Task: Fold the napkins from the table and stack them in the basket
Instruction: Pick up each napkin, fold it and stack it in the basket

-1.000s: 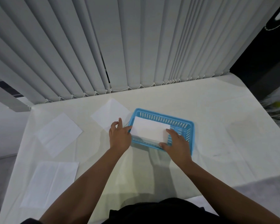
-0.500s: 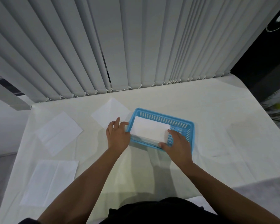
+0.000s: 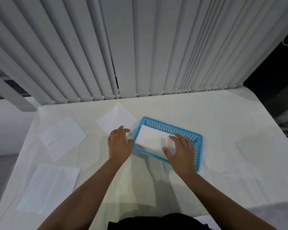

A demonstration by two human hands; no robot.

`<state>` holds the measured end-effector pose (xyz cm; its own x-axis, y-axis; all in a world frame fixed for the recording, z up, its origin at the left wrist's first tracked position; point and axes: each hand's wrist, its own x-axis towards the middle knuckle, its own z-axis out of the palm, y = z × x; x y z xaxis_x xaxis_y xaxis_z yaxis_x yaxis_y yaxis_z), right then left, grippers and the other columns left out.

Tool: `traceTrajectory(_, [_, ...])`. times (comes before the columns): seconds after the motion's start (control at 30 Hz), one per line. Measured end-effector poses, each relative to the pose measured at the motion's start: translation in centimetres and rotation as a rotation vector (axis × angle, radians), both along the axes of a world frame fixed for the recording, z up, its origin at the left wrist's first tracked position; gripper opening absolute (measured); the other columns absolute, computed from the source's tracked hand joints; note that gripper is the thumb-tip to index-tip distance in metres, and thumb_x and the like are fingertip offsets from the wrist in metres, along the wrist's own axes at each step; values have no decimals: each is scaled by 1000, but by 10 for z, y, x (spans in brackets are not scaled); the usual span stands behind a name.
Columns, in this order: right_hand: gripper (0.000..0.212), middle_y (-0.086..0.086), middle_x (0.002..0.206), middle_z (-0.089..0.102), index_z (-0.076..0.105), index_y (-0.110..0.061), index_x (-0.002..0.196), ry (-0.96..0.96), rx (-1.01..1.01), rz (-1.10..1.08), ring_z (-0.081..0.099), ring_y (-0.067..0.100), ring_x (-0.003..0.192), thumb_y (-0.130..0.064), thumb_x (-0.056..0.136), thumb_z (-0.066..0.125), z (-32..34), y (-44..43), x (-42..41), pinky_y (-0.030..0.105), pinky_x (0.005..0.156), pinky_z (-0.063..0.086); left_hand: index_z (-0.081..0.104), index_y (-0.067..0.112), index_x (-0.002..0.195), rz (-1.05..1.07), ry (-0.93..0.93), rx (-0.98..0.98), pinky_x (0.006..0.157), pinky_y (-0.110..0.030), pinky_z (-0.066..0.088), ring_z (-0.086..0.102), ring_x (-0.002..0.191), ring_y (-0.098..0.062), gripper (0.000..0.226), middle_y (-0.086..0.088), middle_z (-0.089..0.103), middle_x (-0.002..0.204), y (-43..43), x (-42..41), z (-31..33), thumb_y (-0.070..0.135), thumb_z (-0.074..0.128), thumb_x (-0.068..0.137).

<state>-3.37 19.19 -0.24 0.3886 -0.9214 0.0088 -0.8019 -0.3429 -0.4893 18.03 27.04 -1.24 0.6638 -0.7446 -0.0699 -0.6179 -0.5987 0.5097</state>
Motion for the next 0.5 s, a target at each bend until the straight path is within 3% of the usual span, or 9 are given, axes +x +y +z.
traceTrajectory(0.1, [43,-5,147,44,56,-27,129,-32,-41,38,32,26,136,-40,88,58,0,-4,20,43,112,21,53,25,124,73,28,5,113,-40,26,31,136,-23,37,2,44,145,5,8,-5,20,53,88])
traceTrajectory(0.33, [41,2,141,52,61,-20,125,-32,-53,249,45,31,129,-26,84,59,4,-27,100,47,107,33,56,19,122,204,25,-7,106,-40,33,37,131,-28,36,-2,52,138,17,51,-5,13,52,87])
traceTrajectory(0.5, [45,-2,149,42,50,-21,137,85,1,394,36,22,135,-25,92,50,12,-50,165,39,112,23,47,17,130,167,114,118,100,-41,40,42,125,-29,41,-8,52,134,4,95,-2,17,50,89])
